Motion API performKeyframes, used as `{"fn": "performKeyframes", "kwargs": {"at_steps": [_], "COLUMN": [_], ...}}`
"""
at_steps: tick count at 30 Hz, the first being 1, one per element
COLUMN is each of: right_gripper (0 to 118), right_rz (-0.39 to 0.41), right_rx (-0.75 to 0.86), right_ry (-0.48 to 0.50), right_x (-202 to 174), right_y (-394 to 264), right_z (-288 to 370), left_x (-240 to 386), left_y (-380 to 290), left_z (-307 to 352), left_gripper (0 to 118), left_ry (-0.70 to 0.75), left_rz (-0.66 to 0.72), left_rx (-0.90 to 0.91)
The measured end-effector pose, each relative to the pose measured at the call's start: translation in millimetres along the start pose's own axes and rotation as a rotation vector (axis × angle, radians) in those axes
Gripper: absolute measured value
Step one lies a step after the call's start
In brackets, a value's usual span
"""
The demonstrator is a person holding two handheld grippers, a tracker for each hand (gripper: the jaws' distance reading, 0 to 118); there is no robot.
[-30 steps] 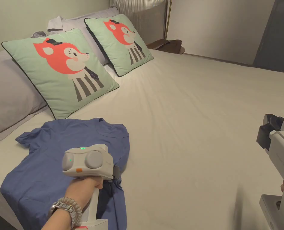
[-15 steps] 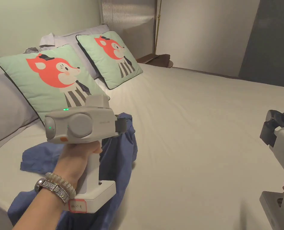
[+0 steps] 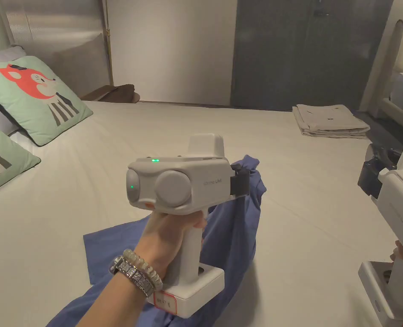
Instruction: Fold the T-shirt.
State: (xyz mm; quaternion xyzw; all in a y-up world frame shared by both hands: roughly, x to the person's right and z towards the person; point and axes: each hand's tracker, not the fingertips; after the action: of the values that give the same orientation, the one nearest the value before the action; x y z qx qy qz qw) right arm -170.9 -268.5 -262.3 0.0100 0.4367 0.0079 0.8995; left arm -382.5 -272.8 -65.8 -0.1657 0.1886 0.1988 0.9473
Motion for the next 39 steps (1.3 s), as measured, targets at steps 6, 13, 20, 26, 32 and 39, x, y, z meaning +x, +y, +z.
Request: {"fn": "performKeyframes", "kwargs": {"at_steps": [6,13,20,26,32,39], "right_gripper": [0,0,0,0,0,0], "right_rz": [0.004,0.005,0.005,0.002,0.005,-0.012], "right_rx": [-0.032,-0.085,-0.111,-0.099,-0.069,-0.051], "right_ry": [-0.087,-0.100,-0.081,-0.059,-0.020,0.019], "right_x": [44,55,55,51,48,36], "right_y": [-11,-32,-45,-40,-35,-36], "right_z": [21,26,16,18,20,20], "left_x": [40,49,45,36,-3,-66], "left_y": [-79,-161,-178,-154,-93,-61], "left_z": [-85,-136,-147,-107,-5,114], "left_gripper": [5,5,8,109,109,108], "left_ry": [-0.077,-0.041,-0.024,-0.046,0.112,0.435], "left_rz": [-0.024,-0.004,0.023,0.003,-0.060,-0.068], "left_rx": [-0.236,-0.488,-0.506,-0.346,-0.002,0.248]}}
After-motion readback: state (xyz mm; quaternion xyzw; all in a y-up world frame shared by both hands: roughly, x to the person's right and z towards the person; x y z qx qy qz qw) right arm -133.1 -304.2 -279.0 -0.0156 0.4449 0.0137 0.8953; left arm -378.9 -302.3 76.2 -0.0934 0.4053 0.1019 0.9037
